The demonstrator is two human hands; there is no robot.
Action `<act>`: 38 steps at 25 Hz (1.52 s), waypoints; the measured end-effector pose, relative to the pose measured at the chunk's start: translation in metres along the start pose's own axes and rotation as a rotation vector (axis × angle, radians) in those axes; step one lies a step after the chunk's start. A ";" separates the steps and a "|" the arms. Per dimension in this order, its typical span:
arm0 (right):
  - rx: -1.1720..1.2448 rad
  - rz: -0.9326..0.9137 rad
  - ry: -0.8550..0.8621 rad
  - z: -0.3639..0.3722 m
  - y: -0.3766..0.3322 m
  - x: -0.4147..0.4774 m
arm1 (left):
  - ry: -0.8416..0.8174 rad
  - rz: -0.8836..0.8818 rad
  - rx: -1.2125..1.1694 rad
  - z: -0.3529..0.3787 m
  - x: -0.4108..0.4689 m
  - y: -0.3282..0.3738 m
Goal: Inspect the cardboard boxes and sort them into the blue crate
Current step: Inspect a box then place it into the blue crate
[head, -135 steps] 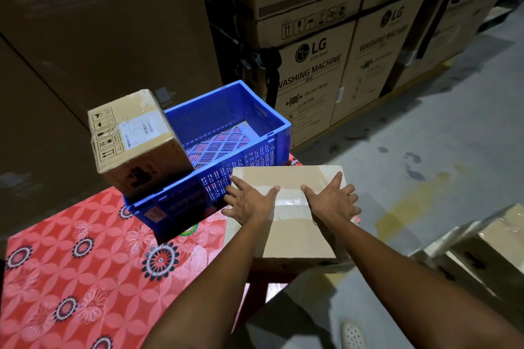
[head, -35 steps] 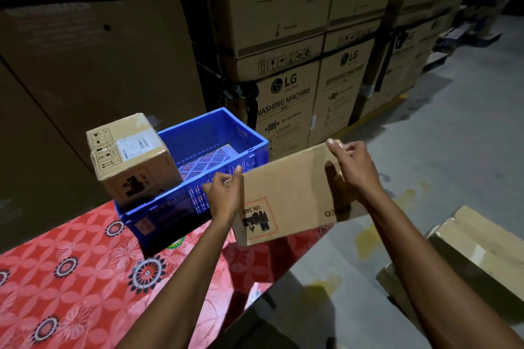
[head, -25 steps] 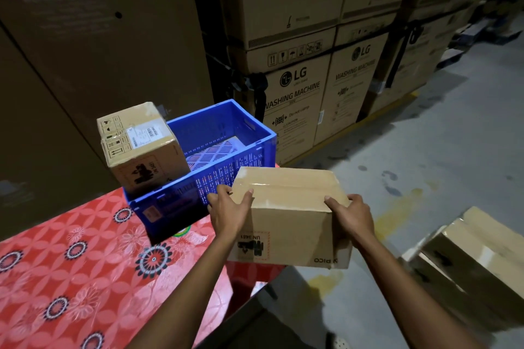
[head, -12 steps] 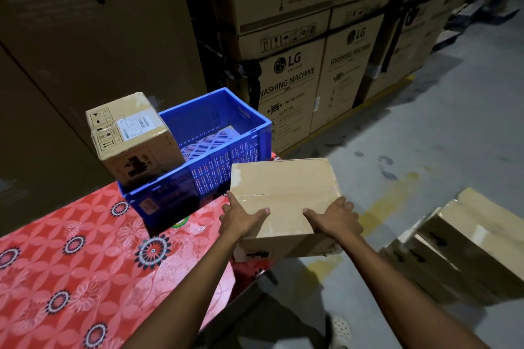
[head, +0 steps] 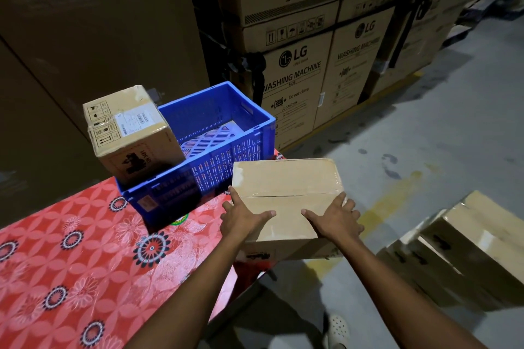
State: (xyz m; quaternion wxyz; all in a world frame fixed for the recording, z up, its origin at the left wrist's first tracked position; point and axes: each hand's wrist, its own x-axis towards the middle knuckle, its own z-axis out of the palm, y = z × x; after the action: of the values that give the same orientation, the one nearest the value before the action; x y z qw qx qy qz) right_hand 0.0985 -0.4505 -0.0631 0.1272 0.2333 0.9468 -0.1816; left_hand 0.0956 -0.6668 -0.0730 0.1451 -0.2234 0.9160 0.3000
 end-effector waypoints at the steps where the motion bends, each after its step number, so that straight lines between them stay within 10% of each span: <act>1: -0.001 0.002 -0.005 -0.001 -0.001 0.002 | 0.005 -0.006 0.004 0.001 0.001 0.000; 38: 0.261 0.096 -0.047 -0.025 -0.053 0.101 | 0.104 -0.169 -0.086 -0.013 0.074 0.067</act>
State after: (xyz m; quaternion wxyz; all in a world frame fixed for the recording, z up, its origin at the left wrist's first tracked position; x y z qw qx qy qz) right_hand -0.0182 -0.4441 -0.0587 0.1267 0.2886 0.8996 -0.3023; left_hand -0.0026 -0.6503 -0.0604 0.1126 -0.3213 0.8863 0.3138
